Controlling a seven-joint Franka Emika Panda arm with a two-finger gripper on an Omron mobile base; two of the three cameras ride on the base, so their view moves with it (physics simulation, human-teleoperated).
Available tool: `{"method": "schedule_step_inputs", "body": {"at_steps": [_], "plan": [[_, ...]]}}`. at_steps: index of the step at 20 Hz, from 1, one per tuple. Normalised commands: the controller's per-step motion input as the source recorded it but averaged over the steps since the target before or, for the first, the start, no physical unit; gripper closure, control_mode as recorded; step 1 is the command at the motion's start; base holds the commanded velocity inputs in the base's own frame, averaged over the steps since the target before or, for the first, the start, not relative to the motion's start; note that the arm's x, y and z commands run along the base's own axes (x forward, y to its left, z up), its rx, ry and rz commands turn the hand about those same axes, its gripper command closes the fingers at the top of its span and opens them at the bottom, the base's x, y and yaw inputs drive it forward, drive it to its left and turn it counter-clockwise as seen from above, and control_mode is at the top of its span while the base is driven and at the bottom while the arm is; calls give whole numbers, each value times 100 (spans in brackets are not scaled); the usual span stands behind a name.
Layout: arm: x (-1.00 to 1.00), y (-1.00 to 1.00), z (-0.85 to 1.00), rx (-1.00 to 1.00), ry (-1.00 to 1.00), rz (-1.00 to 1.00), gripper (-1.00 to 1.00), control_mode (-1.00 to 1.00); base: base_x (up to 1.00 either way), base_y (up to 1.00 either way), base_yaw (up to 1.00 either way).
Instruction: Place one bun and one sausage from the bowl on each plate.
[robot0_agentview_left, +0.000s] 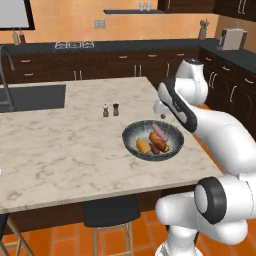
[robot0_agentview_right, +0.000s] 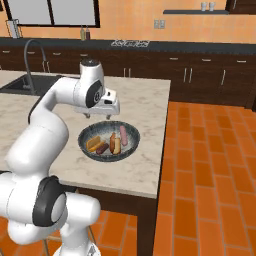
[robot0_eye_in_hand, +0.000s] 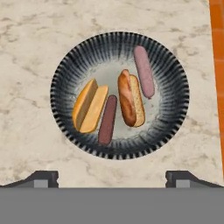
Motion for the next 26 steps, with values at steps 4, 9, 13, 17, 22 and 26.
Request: {"method": "schedule_step_inputs", "body": {"at_steps": [4,9,13,17,22,26], "plan": [[18,-1,-57,0,0,0,-100,-100,0,0,0],[9,-2,-31,0,0,0,-100,-100,0,0,0],[63,-27,-10,1,2,0,-100,-100,0,0,0],[66,-34,-23,4,6,0,-100,-100,0,0,0],[2,23,-65,-4,0,0,-100,-100,0,0,0],[18,17,-58,0,4,0,-100,-100,0,0,0]]}}
